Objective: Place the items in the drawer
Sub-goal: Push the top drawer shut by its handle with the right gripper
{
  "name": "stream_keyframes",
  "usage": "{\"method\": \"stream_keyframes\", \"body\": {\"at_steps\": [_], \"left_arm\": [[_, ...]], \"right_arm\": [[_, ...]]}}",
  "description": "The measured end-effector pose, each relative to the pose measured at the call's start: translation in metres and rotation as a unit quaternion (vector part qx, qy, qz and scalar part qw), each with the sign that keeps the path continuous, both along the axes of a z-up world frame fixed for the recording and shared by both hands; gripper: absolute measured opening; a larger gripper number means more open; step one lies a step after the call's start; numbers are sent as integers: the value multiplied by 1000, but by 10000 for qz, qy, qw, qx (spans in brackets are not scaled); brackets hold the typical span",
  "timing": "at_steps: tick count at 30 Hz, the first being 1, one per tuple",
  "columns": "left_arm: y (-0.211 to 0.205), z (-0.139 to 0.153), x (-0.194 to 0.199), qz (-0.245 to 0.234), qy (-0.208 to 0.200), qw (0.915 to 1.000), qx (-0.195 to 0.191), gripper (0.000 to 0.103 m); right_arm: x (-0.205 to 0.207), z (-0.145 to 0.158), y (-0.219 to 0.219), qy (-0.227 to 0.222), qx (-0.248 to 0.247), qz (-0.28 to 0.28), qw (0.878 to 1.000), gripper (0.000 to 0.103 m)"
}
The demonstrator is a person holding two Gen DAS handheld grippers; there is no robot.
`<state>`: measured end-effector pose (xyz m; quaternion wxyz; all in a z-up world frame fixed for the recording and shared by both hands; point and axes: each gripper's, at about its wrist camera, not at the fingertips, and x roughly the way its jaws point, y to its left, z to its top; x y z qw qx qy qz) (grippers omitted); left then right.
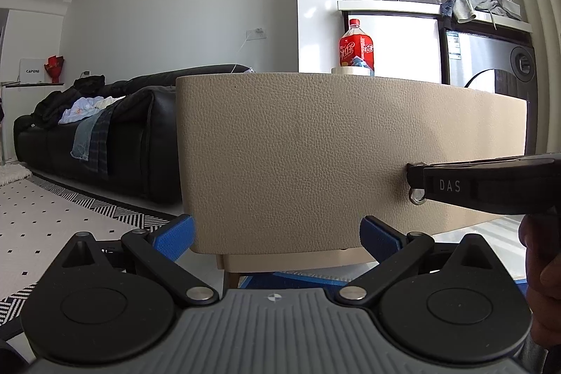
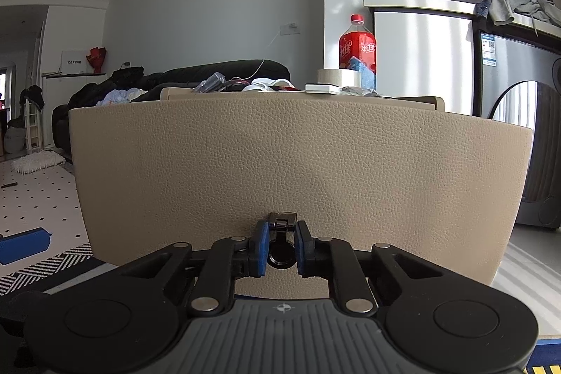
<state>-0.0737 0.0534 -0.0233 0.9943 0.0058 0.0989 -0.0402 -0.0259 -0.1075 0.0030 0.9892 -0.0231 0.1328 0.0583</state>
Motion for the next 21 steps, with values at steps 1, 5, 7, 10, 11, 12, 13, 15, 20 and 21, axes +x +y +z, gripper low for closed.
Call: {"method": "stream_keyframes", "body": {"at_steps": [1, 5, 7, 10, 11, 12, 13, 15, 20, 21], "left_arm": [[0, 0, 0, 7, -4, 10000, 7, 103], [-1, 1, 0, 30, -34, 10000, 27, 103], [0, 2, 1, 45, -33, 10000, -2, 103], [0, 3, 2, 44, -54, 10000, -15, 103], [0, 3, 3, 41, -63, 10000, 0, 103], [-1, 3, 3, 35, -60, 10000, 5, 103], [-1, 3, 3, 28, -55, 10000, 9, 103], [-1, 2, 3, 23, -40, 10000, 6, 103], [1, 1, 4, 48, 4, 10000, -6, 103], [2, 1, 4, 58, 8, 10000, -11, 103]], "right_arm": [[0, 0, 0, -3, 0, -3, 10000, 17], [0, 0, 3, -3, 2, -91, 10000, 17], [0, 0, 4, -13, -15, -136, 9999, 17], [0, 0, 4, -8, 42, -160, 9999, 17], [0, 0, 3, -7, 46, -164, 9999, 17], [0, 0, 4, -6, 44, -169, 9998, 17], [1, 1, 4, -6, 41, -175, 9998, 17], [1, 1, 4, -1, 35, -189, 9998, 17], [3, 2, 5, 13, 45, -234, 9997, 17], [4, 2, 5, 11, 37, -244, 9997, 17]]}}
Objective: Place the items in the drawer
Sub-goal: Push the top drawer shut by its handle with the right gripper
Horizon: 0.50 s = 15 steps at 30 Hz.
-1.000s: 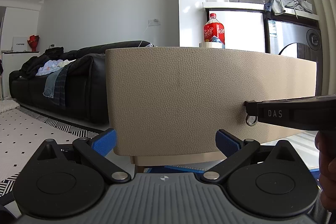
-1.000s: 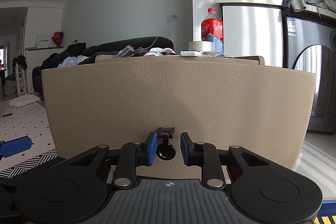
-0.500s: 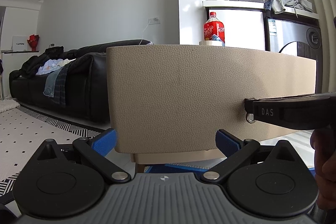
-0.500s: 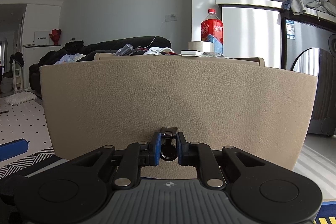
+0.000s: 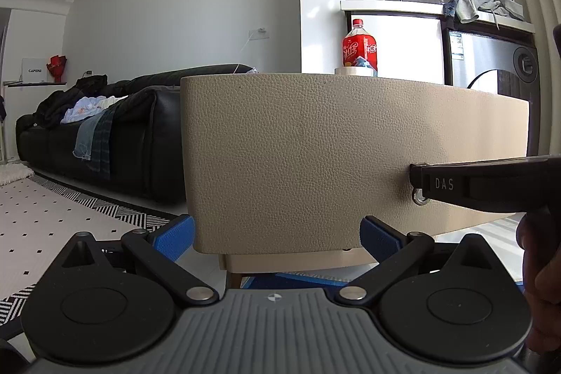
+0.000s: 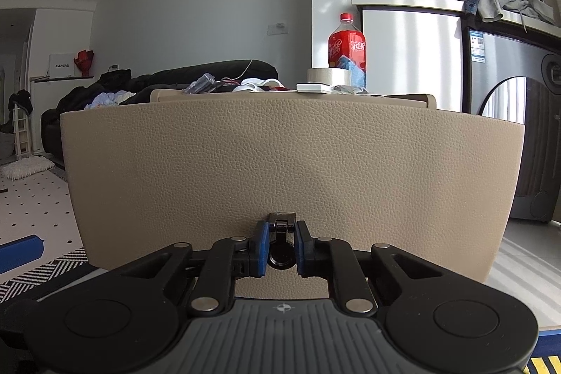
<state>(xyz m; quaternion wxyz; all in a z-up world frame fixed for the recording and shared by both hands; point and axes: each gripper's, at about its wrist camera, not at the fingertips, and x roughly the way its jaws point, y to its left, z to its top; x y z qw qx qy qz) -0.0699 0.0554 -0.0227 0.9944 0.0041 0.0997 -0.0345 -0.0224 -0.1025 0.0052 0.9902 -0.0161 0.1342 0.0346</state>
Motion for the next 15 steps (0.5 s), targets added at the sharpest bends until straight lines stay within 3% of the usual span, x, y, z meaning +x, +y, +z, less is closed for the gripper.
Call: {"method": "stream_keyframes", "body": {"at_steps": [9, 15], "left_arm": [[1, 1, 1, 58, -60, 9999, 140, 103], [10, 3, 5, 152, -22, 9999, 14, 103]], "right_arm": [[8, 2, 1, 45, 17, -75, 10000, 17], [16, 4, 2, 114, 64, -143, 9998, 17]]}}
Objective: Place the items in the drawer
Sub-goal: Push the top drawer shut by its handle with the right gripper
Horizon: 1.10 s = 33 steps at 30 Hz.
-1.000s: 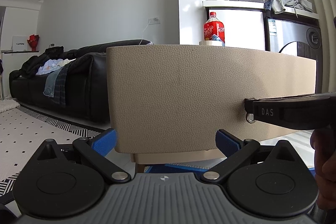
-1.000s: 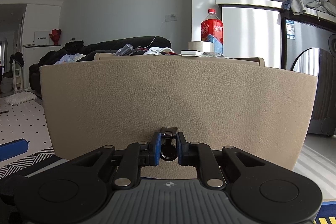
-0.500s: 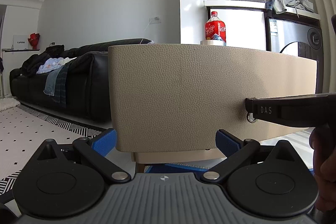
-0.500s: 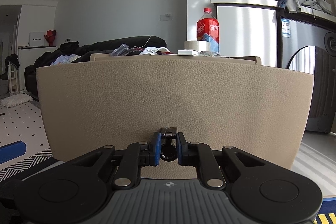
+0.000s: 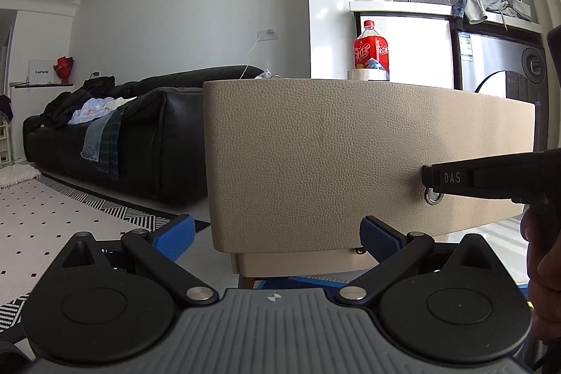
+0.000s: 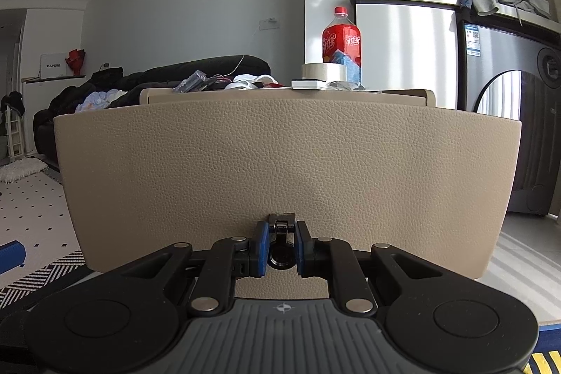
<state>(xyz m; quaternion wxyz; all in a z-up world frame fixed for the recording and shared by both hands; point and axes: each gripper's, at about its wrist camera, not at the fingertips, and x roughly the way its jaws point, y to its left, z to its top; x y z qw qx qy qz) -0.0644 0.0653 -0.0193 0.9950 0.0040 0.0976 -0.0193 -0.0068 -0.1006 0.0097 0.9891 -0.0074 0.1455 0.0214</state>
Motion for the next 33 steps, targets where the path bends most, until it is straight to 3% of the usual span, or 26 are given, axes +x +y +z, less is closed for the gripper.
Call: {"method": "stream_keyframes", "body": {"at_steps": [33], "left_arm": [[3, 2, 4, 85, -14, 10000, -21, 103]], "right_arm": [[60, 2, 2, 104, 21, -187, 9998, 17]]}}
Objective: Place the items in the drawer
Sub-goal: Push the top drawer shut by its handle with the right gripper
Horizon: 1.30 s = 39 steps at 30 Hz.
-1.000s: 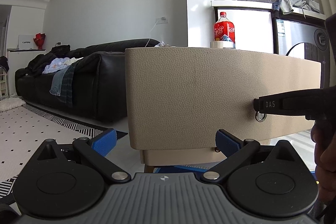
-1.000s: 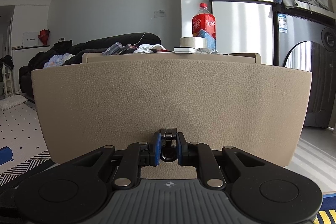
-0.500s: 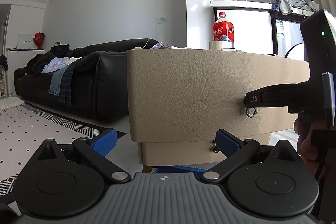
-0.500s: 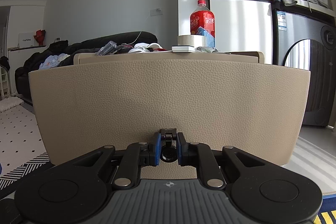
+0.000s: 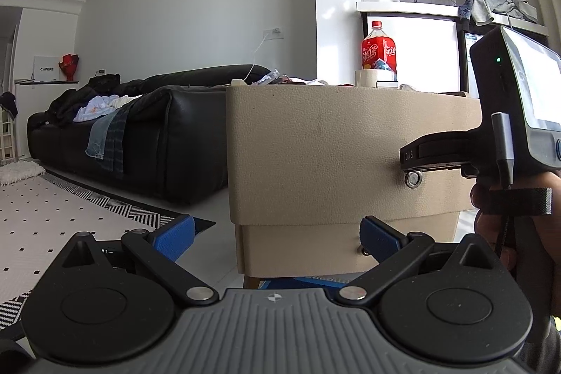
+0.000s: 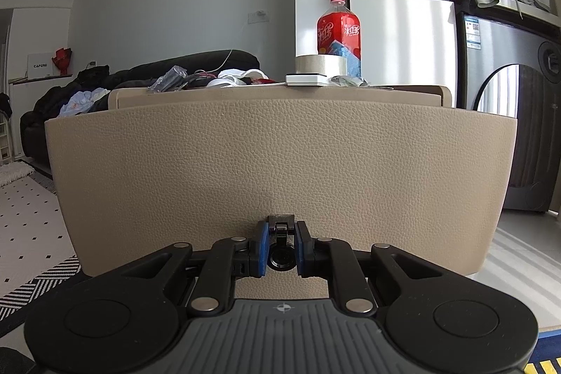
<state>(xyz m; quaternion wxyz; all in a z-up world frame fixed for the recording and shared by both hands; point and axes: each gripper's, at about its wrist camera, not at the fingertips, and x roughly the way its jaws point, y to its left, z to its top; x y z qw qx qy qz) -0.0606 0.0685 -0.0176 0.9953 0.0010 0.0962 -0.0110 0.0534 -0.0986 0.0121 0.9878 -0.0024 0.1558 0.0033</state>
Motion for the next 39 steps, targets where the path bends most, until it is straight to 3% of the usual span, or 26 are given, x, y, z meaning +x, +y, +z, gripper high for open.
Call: {"method": "stream_keyframes", "body": {"at_steps": [39], "left_arm": [[2, 5, 5, 222, 3, 9998, -4, 103]], "right_arm": [[82, -2, 6, 69, -195, -138, 9997, 17]]}}
